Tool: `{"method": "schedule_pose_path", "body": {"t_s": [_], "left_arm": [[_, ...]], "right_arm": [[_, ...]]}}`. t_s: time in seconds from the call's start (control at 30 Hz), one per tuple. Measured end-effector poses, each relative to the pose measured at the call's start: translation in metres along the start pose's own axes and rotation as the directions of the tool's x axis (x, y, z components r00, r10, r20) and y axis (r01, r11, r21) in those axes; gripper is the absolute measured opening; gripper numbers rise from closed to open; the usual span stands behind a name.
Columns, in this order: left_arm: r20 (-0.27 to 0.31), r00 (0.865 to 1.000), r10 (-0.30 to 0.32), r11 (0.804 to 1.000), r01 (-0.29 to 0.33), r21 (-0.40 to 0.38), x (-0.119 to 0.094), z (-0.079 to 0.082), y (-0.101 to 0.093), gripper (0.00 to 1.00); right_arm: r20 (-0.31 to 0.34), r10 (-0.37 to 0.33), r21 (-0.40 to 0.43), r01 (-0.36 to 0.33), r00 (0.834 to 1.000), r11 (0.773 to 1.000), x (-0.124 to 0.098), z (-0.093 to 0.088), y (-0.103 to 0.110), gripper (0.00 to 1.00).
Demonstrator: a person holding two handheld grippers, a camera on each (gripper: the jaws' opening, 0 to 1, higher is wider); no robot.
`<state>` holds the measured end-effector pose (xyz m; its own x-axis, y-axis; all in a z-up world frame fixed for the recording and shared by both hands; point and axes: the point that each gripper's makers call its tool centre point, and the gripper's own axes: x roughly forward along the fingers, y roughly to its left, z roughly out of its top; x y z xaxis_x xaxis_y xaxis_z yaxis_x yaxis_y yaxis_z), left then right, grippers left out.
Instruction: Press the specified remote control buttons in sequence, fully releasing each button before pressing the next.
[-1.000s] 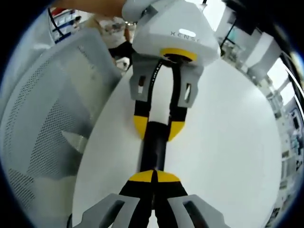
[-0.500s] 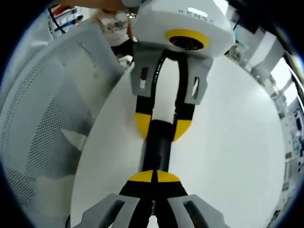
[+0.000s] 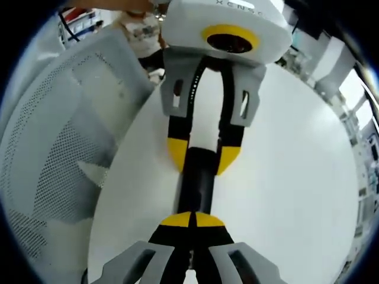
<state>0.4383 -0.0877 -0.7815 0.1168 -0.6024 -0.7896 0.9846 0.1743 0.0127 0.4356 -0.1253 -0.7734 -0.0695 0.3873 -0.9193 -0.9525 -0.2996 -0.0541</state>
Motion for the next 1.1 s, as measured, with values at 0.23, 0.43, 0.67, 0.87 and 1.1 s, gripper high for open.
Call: {"method": "schedule_pose_path", "body": {"t_s": [0.23, 0.43, 0.67, 0.87, 1.1], "left_arm": [[0.003, 1.000, 0.000, 1.000, 0.000, -0.003, -0.0002, 0.0003, -0.0005, 0.24], [0.003, 1.000, 0.001, 1.000, -0.001, -0.003, 0.0000, 0.0003, -0.0003, 0.24], [0.001, 1.000, 0.001, 1.000, -0.001, -0.002, 0.0000, 0.0002, -0.0003, 0.24], [-0.003, 1.000, 0.004, 1.000, -0.004, -0.003, -0.0001, 0.0004, -0.0006, 0.24], [-0.002, 1.000, 0.004, 1.000, -0.004, -0.004, -0.0003, 0.0007, -0.0009, 0.24]], "right_arm": [[0.000, 0.003, 0.013, -0.003, 1.000, 1.000, 0.0006, -0.0005, -0.0007, 0.00], [0.001, 0.000, 0.017, 0.000, 1.000, 1.000, 0.0008, -0.0003, -0.0009, 0.00], [-0.002, -0.009, 0.023, 0.009, 1.000, 1.000, 0.0008, -0.0002, -0.0008, 0.00], [0.008, -0.028, 0.038, 0.028, 1.000, 0.999, 0.0006, 0.0000, -0.0008, 0.00], [0.012, -0.033, 0.045, 0.033, 0.999, 0.998, 0.0008, 0.0002, -0.0006, 0.00]]}}
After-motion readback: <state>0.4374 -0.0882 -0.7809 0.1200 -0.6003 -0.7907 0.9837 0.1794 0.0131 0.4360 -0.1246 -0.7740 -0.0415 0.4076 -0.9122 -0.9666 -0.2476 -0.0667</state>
